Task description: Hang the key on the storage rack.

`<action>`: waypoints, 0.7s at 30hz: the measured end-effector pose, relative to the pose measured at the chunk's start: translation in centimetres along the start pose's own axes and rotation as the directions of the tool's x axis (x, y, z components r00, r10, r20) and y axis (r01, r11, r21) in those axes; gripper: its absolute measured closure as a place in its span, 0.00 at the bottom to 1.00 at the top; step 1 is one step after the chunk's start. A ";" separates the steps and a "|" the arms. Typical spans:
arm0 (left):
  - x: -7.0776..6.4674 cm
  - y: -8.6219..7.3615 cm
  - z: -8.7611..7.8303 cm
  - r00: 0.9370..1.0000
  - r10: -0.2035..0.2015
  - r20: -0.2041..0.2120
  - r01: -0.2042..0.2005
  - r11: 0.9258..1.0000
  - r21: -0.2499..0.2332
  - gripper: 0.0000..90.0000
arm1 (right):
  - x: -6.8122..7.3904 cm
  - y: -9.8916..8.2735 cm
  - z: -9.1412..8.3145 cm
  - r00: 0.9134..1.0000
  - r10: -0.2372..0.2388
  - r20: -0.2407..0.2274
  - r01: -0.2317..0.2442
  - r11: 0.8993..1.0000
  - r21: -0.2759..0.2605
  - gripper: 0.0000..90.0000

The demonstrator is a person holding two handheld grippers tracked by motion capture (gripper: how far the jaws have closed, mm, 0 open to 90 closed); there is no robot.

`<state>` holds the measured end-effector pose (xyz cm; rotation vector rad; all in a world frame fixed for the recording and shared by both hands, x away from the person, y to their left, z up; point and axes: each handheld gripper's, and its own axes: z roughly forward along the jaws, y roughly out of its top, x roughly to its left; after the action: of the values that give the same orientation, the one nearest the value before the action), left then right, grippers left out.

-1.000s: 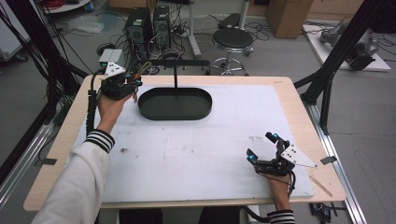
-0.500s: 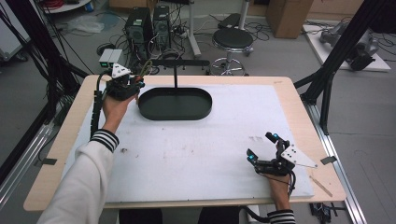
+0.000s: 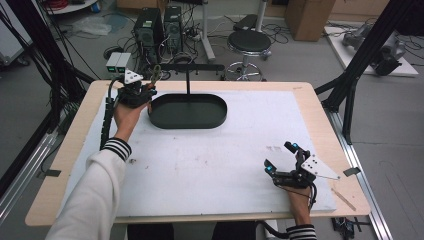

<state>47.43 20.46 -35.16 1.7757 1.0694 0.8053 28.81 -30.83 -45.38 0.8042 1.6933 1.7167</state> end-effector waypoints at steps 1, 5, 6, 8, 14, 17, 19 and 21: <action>0.0 0.0 0.1 1.000 -0.002 -0.001 0.002 1.000 0.000 0.81 | 0.0 0.0 0.0 1.000 0.000 0.000 0.000 1.000 0.000 0.00; 0.0 -0.3 0.5 1.000 -0.002 0.004 0.002 1.000 0.010 0.81 | 0.0 0.0 0.0 1.000 0.005 0.000 -0.005 1.000 0.000 0.00; 0.0 -0.4 0.6 1.000 -0.006 0.005 0.006 1.000 0.014 0.81 | -0.1 0.0 0.0 1.000 -0.002 0.002 0.002 1.000 -0.004 0.00; 0.1 -0.6 0.9 1.000 -0.010 0.006 0.010 1.000 0.018 0.81 | 0.0 0.0 0.0 1.000 0.004 -0.002 -0.004 1.000 0.001 0.00; 0.3 -1.0 1.6 1.000 -0.026 0.009 0.025 0.999 0.021 0.81 | -0.1 0.0 0.0 1.000 0.006 -0.001 -0.006 1.000 -0.004 0.00; 0.5 -1.0 1.6 0.999 -0.036 0.011 0.036 0.999 0.014 0.81 | -0.1 0.0 -0.1 1.000 0.010 -0.002 -0.010 1.000 -0.005 0.00; 0.6 -1.1 1.6 0.999 -0.046 0.028 0.046 0.999 0.008 0.79 | -0.2 0.0 -0.1 1.000 0.009 0.000 -0.009 1.000 -0.004 0.00; 0.9 -1.3 1.7 0.996 -0.064 0.065 0.063 0.998 0.009 0.74 | -0.2 0.0 -0.1 1.000 0.009 -0.001 -0.009 1.000 -0.005 0.00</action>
<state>48.83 20.99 -36.99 1.7532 1.0816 0.7011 28.86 -30.99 -45.40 0.8107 1.6880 1.7269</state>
